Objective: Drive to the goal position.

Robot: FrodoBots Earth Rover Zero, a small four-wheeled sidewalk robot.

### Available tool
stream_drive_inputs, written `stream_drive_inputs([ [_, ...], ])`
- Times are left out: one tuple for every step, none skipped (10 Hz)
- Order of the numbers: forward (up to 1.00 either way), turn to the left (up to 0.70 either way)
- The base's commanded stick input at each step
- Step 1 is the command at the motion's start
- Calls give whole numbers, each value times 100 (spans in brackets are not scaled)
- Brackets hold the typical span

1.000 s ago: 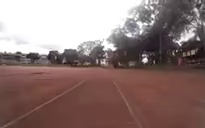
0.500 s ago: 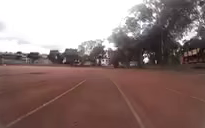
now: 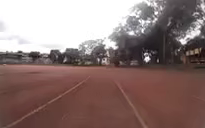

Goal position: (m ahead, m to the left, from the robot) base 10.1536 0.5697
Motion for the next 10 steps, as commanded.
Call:
stream_drive_inputs([
  [70, 0],
  [70, 0],
  [70, 0],
  [70, 0],
  [70, 0],
  [70, 0],
  [70, 0],
  [70, 0],
  [70, 0],
  [70, 0],
])
